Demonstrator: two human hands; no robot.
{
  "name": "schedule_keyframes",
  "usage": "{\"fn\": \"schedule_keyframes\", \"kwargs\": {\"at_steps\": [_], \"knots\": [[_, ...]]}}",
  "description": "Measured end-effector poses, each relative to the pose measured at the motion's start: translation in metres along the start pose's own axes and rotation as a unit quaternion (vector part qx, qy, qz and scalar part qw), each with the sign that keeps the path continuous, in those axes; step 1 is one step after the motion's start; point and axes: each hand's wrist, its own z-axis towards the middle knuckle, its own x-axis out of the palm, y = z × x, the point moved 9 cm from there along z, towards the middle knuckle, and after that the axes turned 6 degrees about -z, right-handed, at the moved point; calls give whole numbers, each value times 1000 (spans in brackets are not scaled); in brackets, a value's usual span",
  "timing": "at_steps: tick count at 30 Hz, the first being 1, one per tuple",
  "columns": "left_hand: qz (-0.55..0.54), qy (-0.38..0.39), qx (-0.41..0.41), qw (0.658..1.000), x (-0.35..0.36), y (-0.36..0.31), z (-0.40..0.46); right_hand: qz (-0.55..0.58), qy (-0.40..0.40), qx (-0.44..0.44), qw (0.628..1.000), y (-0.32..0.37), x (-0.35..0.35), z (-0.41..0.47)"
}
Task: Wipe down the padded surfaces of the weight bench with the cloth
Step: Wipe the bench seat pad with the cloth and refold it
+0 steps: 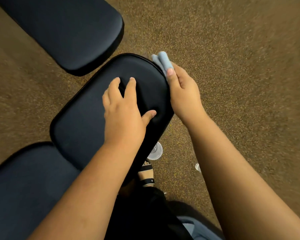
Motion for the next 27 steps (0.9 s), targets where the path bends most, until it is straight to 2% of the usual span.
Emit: {"fn": "schedule_keyframes", "kwargs": {"at_steps": [3, 7, 11, 18, 22, 27], "knots": [[-6, -5, -1, 1000, 1, 1, -2, -13, 11, -8, 1000, 7, 1, 5], [-20, -9, -3, 1000, 1, 3, -4, 46, -95, 14, 994, -16, -3, -48], [-27, -12, 1, 1000, 2, 5, -4, 104, -158, 57, 980, -38, 20, -101], [-40, -14, 11, 999, 4, 8, -4, 146, -240, 68, 957, -43, 19, -77], [-88, -16, 27, 996, -1, 12, -9, 164, -255, 46, 952, -41, 40, -110], [-167, -121, -11, 978, -15, 59, -63, 188, -217, 122, 950, -53, 90, -174]]}}
